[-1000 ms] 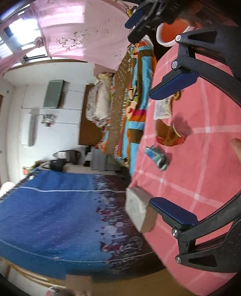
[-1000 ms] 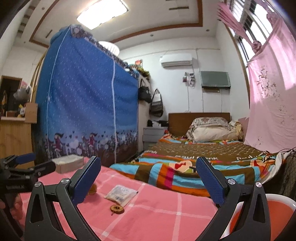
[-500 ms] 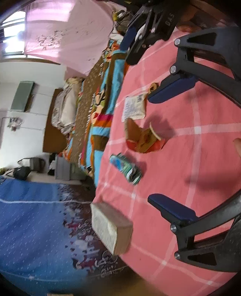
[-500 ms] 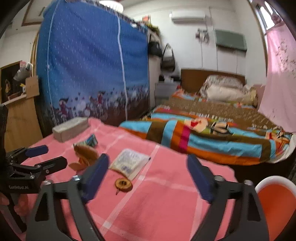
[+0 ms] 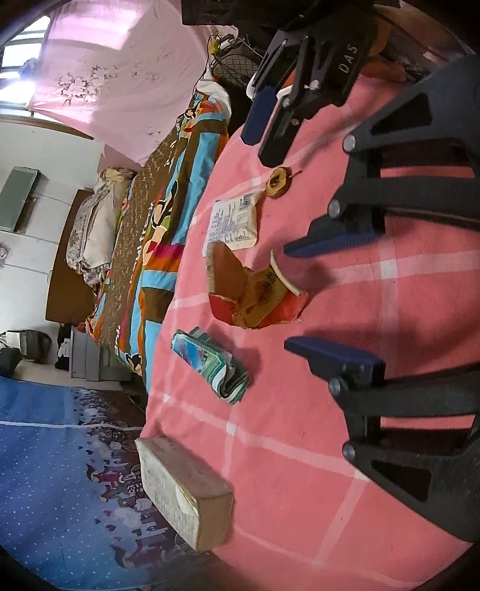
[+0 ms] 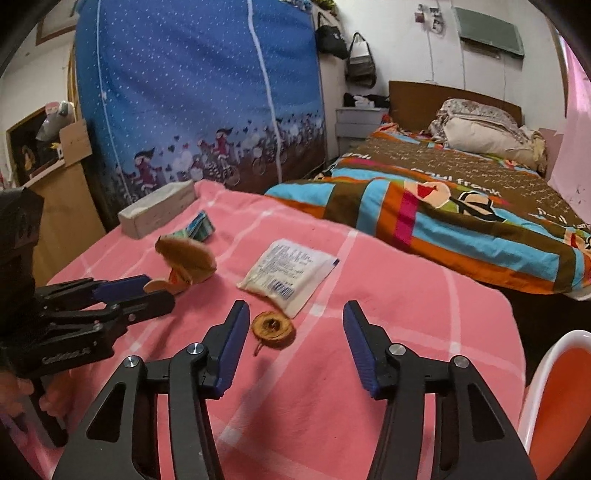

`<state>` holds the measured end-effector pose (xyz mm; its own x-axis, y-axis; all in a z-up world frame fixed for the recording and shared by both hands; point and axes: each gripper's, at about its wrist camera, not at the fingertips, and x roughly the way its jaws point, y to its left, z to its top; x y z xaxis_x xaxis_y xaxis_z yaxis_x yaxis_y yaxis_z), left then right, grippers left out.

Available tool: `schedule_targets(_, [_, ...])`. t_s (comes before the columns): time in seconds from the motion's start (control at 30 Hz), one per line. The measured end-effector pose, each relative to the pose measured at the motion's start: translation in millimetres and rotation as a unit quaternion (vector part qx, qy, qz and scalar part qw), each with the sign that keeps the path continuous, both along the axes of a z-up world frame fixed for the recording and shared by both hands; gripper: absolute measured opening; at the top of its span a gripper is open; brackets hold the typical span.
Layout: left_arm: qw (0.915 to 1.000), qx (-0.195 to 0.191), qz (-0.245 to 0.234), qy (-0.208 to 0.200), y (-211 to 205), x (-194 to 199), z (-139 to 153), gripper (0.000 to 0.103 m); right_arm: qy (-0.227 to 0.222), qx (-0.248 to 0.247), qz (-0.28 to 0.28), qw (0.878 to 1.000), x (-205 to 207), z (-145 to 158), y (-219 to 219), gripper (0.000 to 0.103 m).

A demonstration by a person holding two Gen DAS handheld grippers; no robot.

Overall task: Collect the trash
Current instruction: 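Grasp the brown nut shell with the right tool while the left tool closes beside the orange peel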

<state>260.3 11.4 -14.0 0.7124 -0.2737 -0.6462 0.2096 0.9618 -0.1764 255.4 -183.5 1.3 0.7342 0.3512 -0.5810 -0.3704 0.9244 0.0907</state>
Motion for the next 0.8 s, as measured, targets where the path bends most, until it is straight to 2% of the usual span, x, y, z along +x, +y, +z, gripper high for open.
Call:
schedule_targets(0.2, [0.9999, 0.010, -0.006, -0.006, -3, -1, 1, 0.031, 0.017, -0.015, 0.013, 1.000, 2, -5, 10, 0.049])
schedule_targets(0.27, [0.9999, 0.013, -0.009, -0.005, -6, 0, 1, 0.025, 0.023, -0.019, 0.018, 0.999, 4, -8, 13, 0.042])
schedule_targets(0.4, [0.9998, 0.015, -0.014, -0.004, -6, 0, 0, 0.012, 0.039, -0.028, 0.028, 0.998, 8, -13, 19, 0.036])
schedule_targets(0.5, [0.9998, 0.012, -0.015, -0.005, -5, 0, 0, 0.009, 0.045, -0.034, 0.035, 0.998, 9, -15, 22, 0.034])
schedule_targets(0.63, [0.9998, 0.011, -0.016, -0.009, -5, -2, 0, 0.006, 0.048, -0.038, 0.042, 0.997, 8, -16, 25, 0.025])
schedule_targets(0.8, [0.9993, 0.013, -0.019, -0.029, -6, -7, 4, 0.005, 0.044, -0.040, 0.043, 0.997, 7, -16, 26, 0.024])
